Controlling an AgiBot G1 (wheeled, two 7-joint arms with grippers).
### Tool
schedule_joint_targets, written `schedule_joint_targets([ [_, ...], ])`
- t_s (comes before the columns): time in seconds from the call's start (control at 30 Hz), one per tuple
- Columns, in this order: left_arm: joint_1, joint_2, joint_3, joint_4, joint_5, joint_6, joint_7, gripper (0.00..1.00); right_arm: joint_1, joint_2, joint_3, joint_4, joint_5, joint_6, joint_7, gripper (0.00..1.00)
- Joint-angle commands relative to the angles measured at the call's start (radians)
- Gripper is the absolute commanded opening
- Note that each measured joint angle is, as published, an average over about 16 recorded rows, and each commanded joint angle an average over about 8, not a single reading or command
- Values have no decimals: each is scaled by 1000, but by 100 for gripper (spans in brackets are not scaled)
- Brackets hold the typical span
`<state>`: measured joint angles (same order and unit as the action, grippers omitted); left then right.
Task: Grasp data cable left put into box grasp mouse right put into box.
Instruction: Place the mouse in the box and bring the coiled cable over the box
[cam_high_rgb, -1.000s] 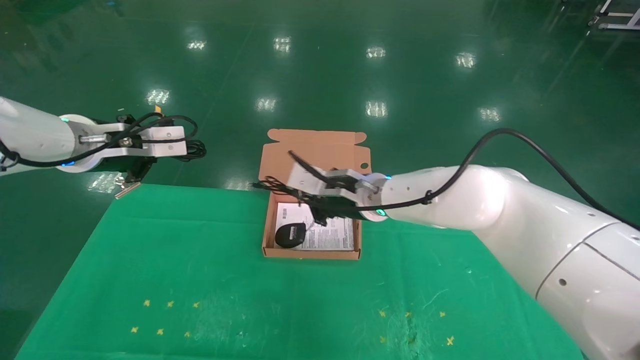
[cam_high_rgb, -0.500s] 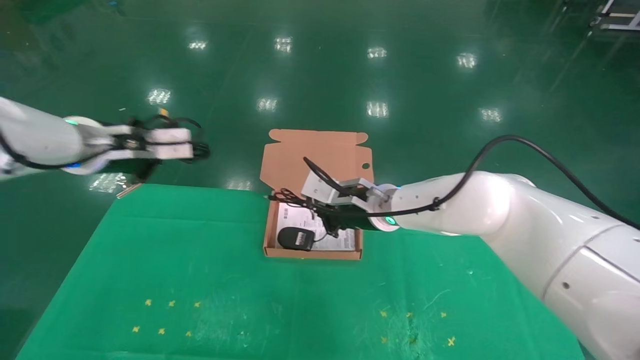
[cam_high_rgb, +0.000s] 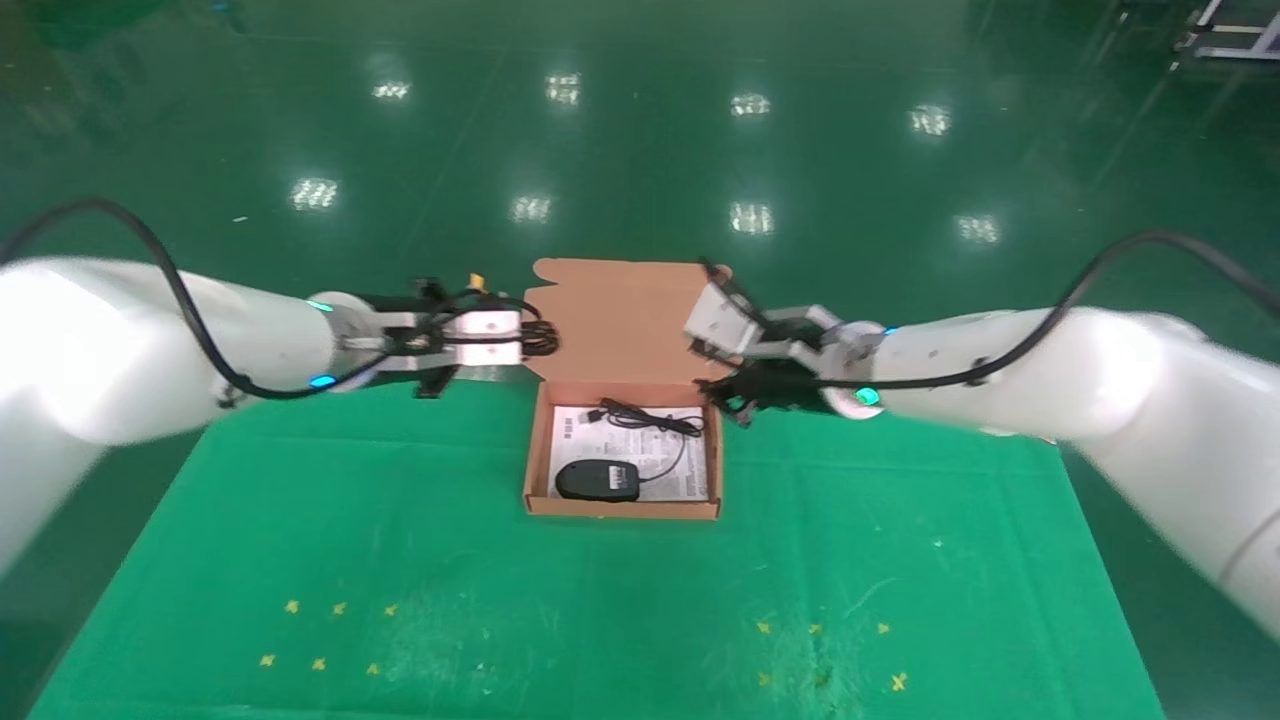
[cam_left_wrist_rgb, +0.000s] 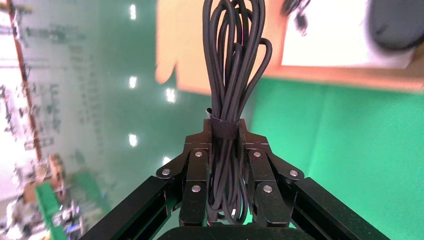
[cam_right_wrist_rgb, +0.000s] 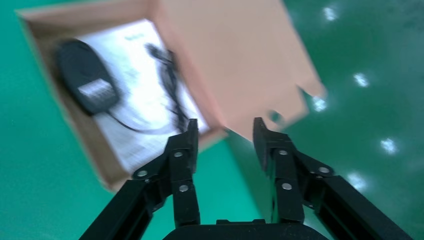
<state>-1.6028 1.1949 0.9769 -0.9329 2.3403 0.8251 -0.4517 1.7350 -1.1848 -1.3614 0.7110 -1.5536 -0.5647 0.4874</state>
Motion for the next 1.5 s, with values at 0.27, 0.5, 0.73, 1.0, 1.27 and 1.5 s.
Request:
schedule_joint_targets([
  [0.27,59,133,17,204,-130,-202,198,0,39,155,-14,147,-58,-3,63,100],
  [0.5,88,170,66,256,-278,-290,346,0,68,241,-36,267,-130,-25,133,100],
  [0.73,90,173,129,275,-439,-324,438,7,82,264,-56,333,-205,-41,222,100],
  [1.0,80,178,172,310,-521,-320,475,100,84,274,-64,362,-244,-40,264,100],
  [1.27,78,176,169,305,-515,-316,474,100,84,272,-63,359,-241,-40,261,100],
  [1.5,71,150,159,274,-524,-329,462,100,96,274,-57,362,-246,-29,252,100],
])
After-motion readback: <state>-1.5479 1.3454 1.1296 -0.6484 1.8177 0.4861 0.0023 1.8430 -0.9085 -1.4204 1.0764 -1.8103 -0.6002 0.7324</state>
